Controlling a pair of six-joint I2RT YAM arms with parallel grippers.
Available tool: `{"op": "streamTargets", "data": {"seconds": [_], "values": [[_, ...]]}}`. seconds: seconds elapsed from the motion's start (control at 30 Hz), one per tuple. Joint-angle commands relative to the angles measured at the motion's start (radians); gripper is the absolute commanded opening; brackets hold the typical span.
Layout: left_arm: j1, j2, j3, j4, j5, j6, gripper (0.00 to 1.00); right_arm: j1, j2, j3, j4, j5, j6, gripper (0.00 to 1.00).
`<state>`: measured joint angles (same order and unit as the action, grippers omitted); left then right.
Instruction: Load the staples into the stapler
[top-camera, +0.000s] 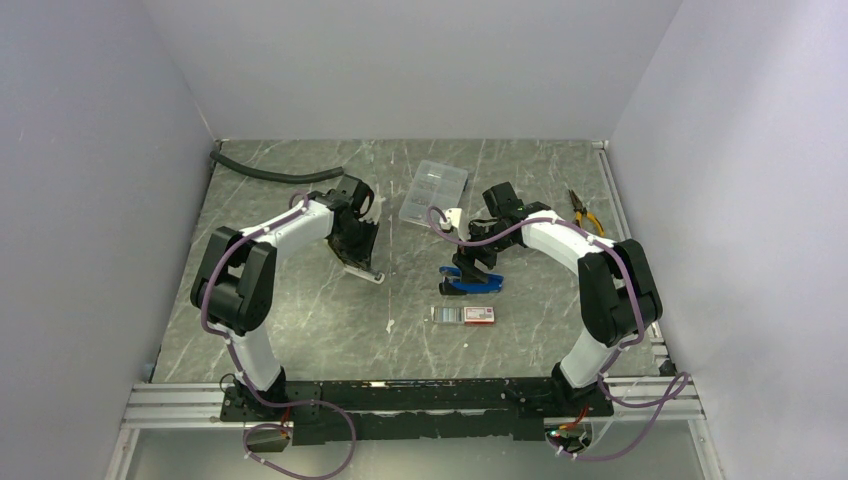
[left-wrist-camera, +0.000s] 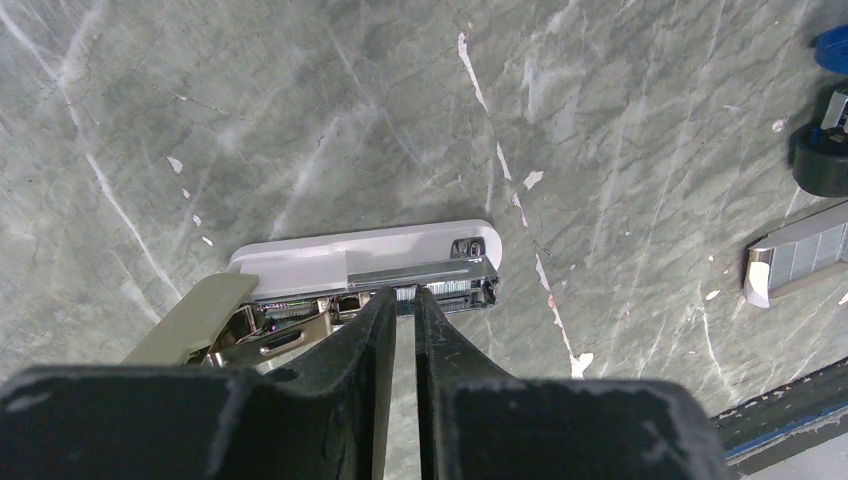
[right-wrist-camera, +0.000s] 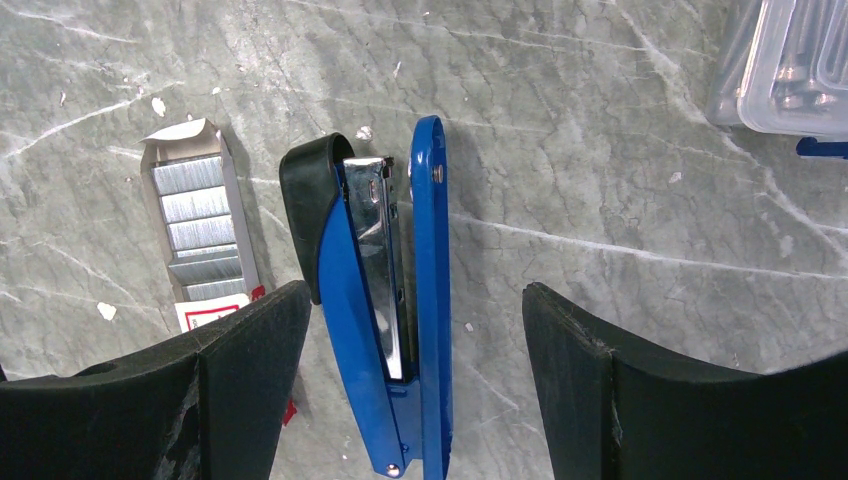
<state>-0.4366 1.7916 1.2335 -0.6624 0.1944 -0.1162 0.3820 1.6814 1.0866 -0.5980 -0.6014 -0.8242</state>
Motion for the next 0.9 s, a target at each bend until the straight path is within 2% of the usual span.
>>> {"op": "streamTargets", "data": {"seconds": [0.0,0.53,0.87], "values": [[-0.013,0.007,0.002,0.017,-0.007,0.025,0.17,0.000,-0.009,0.021,-0.014,-0.003,-0.020,0.81],[-0.027,-0.013,-0.026,0.044,-0.022,0.047,0.17,0.000,-0.009,0.024,-0.022,-0.004,-0.023,0.81],[-0.028,-0.049,-0.037,0.053,-0.019,0.054,0.03,0.000,-0.004,0.026,-0.025,-0.006,-0.023,0.81]]}}
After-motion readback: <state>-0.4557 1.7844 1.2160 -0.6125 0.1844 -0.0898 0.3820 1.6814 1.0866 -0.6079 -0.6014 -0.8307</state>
